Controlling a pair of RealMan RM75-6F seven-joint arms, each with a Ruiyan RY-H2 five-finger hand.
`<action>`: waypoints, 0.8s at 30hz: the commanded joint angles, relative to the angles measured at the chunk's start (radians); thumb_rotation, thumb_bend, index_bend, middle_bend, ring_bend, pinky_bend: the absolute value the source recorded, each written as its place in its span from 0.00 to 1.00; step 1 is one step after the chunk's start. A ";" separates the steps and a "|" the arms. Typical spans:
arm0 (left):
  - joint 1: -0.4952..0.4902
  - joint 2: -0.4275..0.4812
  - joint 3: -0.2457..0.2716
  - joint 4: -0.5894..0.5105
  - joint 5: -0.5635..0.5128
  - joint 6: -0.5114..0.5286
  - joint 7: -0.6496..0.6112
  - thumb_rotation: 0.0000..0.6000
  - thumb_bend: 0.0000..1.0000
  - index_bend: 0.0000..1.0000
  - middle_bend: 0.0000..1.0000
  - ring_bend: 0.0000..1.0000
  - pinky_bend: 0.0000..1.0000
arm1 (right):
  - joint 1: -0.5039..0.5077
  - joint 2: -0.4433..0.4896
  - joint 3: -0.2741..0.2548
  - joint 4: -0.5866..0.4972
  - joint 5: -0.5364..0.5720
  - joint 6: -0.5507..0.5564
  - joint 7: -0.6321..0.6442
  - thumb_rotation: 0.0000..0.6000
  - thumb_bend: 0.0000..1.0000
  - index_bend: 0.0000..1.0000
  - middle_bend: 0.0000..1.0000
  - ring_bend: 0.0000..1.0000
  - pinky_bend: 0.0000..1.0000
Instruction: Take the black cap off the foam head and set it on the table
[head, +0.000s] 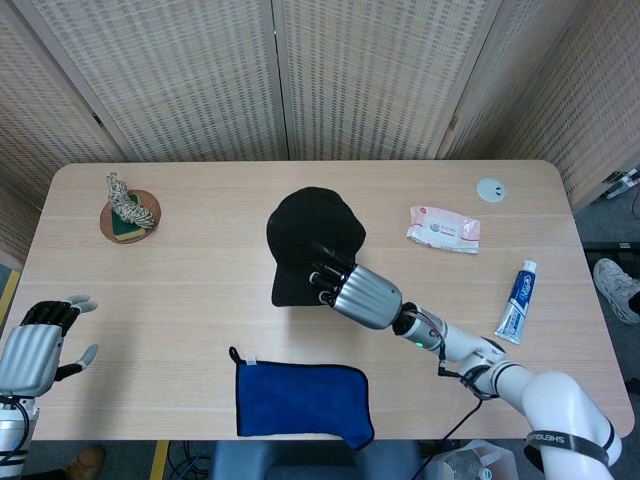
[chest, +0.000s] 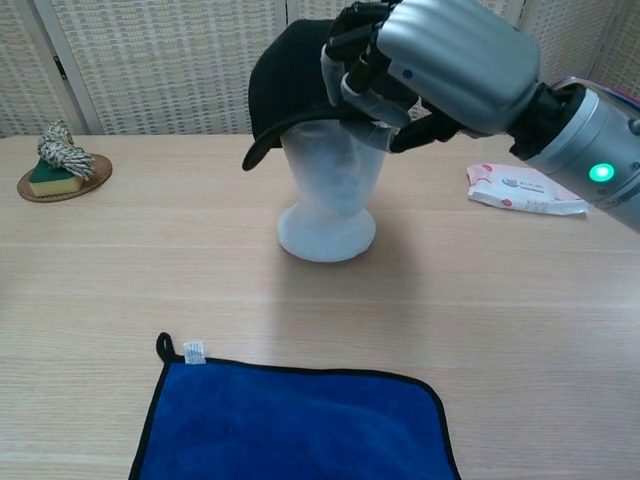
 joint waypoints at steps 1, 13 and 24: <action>0.000 0.001 0.000 0.000 0.000 0.001 0.000 1.00 0.22 0.30 0.26 0.25 0.19 | 0.006 0.007 0.007 -0.010 0.007 0.003 0.001 1.00 0.47 0.94 0.53 0.33 0.10; -0.001 0.002 -0.003 0.003 0.001 0.002 -0.006 1.00 0.22 0.30 0.26 0.25 0.19 | 0.025 0.043 0.054 -0.064 0.056 -0.006 -0.005 1.00 0.47 0.94 0.54 0.34 0.10; -0.003 0.003 -0.002 0.007 0.003 0.000 -0.009 1.00 0.22 0.30 0.26 0.25 0.19 | 0.033 0.071 0.114 -0.070 0.128 -0.029 0.007 1.00 0.47 0.94 0.55 0.34 0.10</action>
